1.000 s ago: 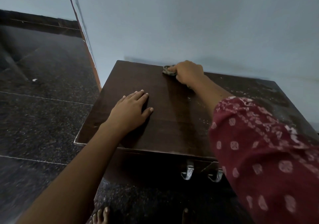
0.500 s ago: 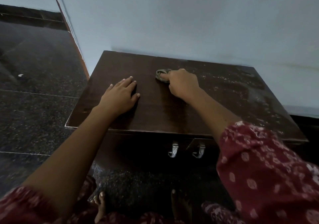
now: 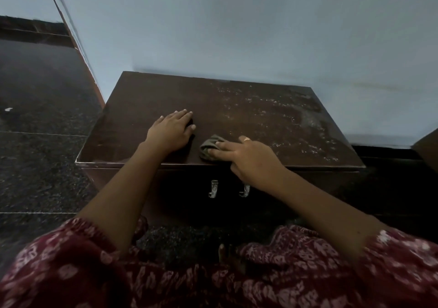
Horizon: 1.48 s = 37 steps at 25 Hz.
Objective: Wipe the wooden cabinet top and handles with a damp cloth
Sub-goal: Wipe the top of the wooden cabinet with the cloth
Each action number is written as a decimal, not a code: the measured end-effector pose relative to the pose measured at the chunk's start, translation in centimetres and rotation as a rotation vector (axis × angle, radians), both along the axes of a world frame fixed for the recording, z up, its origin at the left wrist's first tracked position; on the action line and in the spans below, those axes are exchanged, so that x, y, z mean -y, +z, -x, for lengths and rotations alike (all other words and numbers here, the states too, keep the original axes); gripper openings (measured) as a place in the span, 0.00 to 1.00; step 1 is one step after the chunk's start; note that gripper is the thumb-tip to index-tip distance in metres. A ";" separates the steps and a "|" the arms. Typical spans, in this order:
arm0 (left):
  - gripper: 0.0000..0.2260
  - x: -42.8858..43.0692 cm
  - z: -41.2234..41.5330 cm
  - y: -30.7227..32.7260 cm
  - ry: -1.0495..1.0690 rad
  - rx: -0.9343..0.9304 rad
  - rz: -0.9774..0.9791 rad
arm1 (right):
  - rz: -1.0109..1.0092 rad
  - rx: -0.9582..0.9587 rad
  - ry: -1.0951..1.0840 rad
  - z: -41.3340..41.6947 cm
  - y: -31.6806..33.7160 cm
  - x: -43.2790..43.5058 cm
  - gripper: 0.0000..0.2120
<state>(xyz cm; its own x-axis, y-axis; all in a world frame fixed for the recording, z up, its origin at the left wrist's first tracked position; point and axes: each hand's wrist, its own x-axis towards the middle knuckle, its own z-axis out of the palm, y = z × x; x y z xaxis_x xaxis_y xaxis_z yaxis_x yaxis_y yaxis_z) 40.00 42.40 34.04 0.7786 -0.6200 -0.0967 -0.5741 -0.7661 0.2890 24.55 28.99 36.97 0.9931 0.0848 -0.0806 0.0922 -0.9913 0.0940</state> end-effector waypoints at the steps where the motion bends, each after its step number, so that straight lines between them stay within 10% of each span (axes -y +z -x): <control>1: 0.24 0.2 0.0 0.0 -0.001 -0.001 -0.006 | -0.010 0.000 0.013 0.5 0.0 0.5 0.27; 24: 0.24 2.8 -2.8 -1.6 0.017 0.131 0.019 | -0.061 0.099 -0.369 -21.6 -1.0 9.8 0.23; 37: 0.23 4.2 -0.9 -0.8 -0.086 0.125 0.042 | -0.022 0.076 -0.240 -7.1 -0.9 6.1 0.26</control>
